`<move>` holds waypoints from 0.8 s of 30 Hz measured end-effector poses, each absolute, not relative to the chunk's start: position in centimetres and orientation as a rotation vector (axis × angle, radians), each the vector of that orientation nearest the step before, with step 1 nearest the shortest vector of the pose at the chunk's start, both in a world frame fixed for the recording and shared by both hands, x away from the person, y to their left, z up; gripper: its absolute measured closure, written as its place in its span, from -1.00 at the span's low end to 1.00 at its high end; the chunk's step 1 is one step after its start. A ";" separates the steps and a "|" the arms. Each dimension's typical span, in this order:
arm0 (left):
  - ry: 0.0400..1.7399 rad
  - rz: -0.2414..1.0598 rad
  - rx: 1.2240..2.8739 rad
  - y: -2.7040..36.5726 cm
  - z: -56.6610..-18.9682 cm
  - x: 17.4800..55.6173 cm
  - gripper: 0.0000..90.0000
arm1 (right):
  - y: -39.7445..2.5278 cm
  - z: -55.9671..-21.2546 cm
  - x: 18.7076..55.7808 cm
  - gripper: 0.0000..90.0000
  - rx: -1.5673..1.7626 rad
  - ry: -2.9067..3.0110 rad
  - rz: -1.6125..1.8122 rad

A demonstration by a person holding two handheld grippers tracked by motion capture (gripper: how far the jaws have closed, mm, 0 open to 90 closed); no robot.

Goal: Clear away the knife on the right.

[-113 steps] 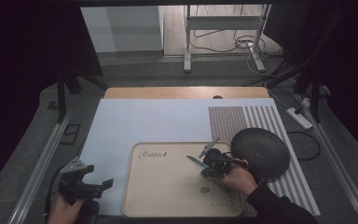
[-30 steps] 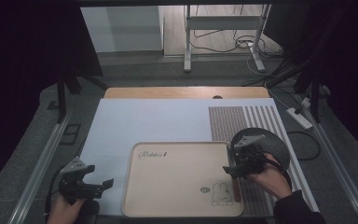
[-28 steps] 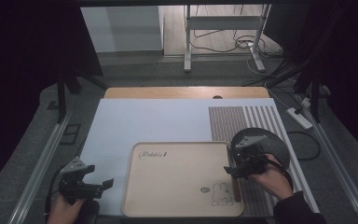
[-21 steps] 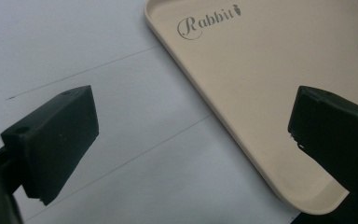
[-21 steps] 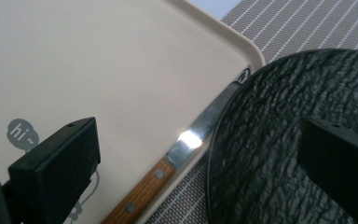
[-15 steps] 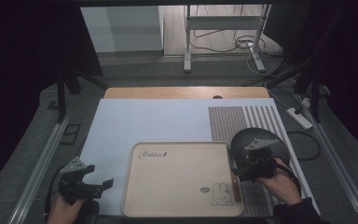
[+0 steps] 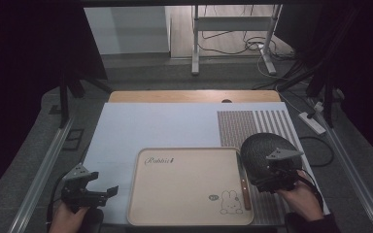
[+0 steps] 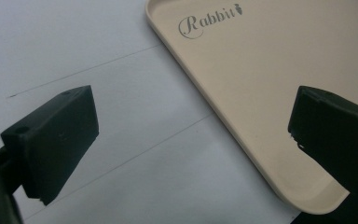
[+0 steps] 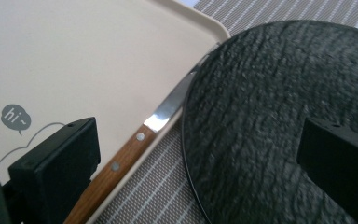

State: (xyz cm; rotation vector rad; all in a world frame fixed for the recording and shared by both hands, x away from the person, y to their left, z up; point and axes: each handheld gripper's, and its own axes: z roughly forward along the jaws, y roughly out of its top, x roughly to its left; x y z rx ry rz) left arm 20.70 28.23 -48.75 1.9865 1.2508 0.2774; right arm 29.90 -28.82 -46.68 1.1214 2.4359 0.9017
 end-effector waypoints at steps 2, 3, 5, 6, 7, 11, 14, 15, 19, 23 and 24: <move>1.251 0.280 1.989 28.2 -48.8 20.7 -0.96 | -29.1 -46.6 29.7 -1.00 1.139 2.429 0.906; 1.251 0.281 1.989 28.2 -48.8 20.7 -0.96 | -29.3 -46.6 29.5 -1.00 1.146 2.423 0.901; 1.252 0.282 1.991 28.2 -48.7 20.7 -0.96 | -29.5 -46.6 29.3 -1.00 1.158 2.416 0.903; 1.253 0.282 1.991 28.2 -48.8 20.7 -0.96 | -29.6 -46.6 29.2 -1.00 1.166 2.411 0.906; 1.254 0.283 1.992 28.2 -48.7 20.7 -0.96 | -29.7 -46.6 29.0 -1.00 1.173 2.404 0.906; 1.257 0.284 1.996 28.1 -48.8 20.7 -0.96 | -30.3 -46.6 28.6 -1.00 1.203 2.385 0.921; 1.258 0.285 1.997 28.1 -48.8 20.7 -0.96 | -30.8 -46.6 28.3 -1.00 1.228 2.365 0.929; 1.258 0.285 1.997 28.1 -48.8 20.7 -0.96 | -31.1 -46.6 28.2 -1.00 1.238 2.357 0.933; 1.258 0.286 1.998 28.1 -48.8 20.7 -0.96 | -31.6 -46.6 27.7 -1.00 1.256 2.340 0.936; 1.260 0.287 1.998 28.1 -48.8 20.7 -0.96 | -32.0 -46.5 27.2 -1.00 1.270 2.315 0.949; 1.260 0.287 1.997 28.1 -48.8 20.7 -0.96 | -32.1 -46.4 27.0 -1.00 1.273 2.310 0.946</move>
